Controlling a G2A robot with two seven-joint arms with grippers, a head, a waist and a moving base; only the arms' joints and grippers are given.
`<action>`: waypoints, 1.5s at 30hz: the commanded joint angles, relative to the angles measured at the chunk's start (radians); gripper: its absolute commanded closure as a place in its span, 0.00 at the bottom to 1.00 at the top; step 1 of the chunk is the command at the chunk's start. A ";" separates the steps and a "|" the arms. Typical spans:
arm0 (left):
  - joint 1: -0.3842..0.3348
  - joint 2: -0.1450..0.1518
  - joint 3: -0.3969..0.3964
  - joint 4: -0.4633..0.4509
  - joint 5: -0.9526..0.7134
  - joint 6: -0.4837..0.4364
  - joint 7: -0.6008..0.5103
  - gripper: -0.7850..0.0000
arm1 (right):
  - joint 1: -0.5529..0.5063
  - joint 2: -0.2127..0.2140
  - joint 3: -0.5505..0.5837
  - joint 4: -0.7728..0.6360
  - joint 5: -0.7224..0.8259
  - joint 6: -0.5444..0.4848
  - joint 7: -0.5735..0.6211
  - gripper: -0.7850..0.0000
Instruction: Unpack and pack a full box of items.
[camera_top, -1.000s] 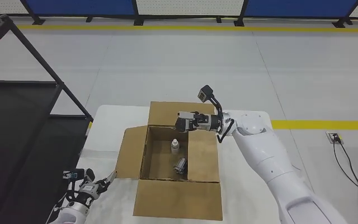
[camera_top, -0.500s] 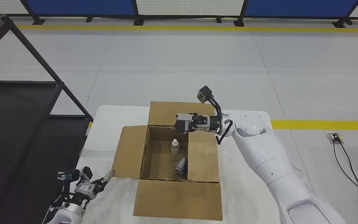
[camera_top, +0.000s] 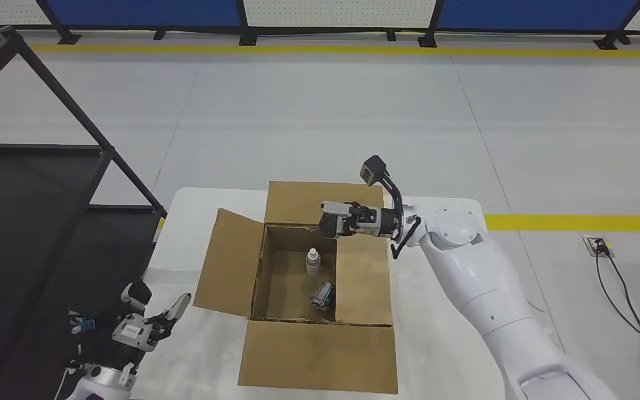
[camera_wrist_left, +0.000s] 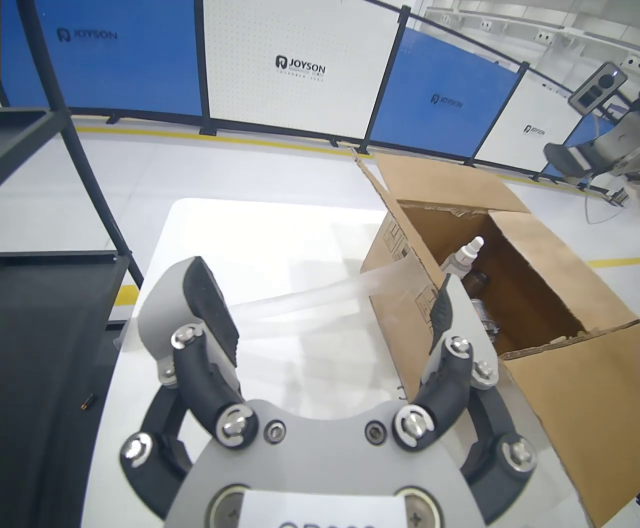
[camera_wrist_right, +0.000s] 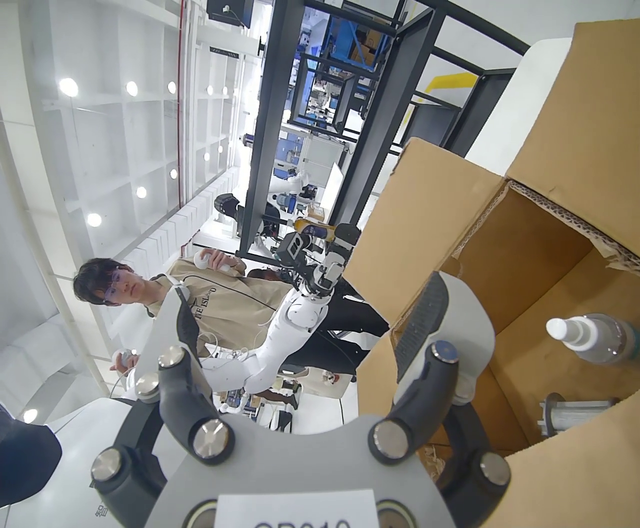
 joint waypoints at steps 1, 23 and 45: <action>0.002 0.000 -0.012 -0.012 -0.015 -0.010 0.006 0.00 | -0.003 0.002 0.003 -0.005 -0.002 0.005 -0.001 0.00; -0.032 0.001 0.095 -0.333 -0.028 -0.082 -0.202 0.00 | -0.174 0.075 0.147 -0.236 -0.074 -0.078 -0.037 0.00; -0.554 -0.038 0.593 -0.050 -0.123 0.052 -0.742 0.00 | -0.576 0.172 0.464 -0.600 -0.148 -0.082 -0.191 0.00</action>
